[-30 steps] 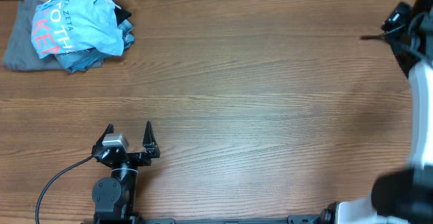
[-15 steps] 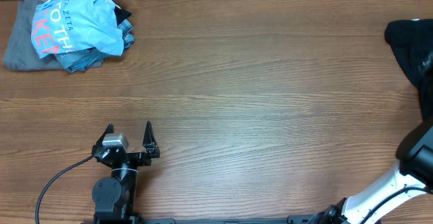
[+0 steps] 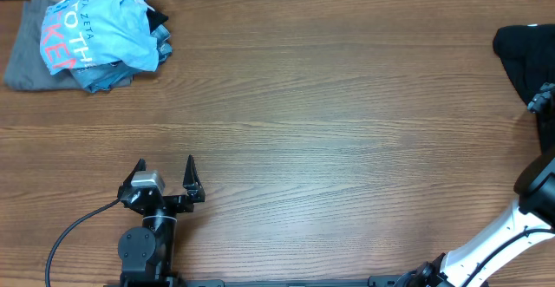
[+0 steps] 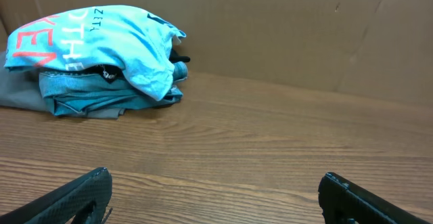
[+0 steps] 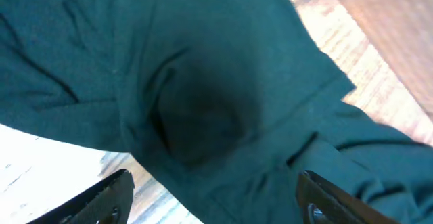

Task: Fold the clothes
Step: 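Reach the right gripper to the black T-shirt at the right edge, then close the right gripper on the black T-shirt and lift it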

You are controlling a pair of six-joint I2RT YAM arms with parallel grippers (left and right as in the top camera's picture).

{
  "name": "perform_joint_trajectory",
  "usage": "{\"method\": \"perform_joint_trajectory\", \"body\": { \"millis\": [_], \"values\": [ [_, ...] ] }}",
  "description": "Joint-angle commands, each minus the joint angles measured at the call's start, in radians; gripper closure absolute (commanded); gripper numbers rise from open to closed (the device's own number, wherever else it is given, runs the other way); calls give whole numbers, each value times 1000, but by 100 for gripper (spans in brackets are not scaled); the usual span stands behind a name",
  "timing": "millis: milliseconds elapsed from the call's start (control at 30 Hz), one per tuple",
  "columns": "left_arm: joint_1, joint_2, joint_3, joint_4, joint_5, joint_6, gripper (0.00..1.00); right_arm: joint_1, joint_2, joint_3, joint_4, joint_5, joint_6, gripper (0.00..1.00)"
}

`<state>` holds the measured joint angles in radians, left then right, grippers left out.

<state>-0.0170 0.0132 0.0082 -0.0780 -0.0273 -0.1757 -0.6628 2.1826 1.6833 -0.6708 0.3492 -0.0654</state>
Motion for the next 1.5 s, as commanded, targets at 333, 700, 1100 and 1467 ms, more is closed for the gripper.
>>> {"method": "perform_joint_trajectory", "body": {
  "millis": [333,700,1100,1467],
  "values": [
    [8,-8,-3,3,2,19,0,-18,87,32,39,8,-48,23],
    [8,-8,-3,3,2,19,0,-62,87,33,37,-52,-47,34],
    [8,-8,-3,3,2,19,0,-66,84,33,23,-194,-47,18],
    [8,-8,-3,3,2,19,0,-66,80,177,-92,-225,-28,17]
  ]
}}
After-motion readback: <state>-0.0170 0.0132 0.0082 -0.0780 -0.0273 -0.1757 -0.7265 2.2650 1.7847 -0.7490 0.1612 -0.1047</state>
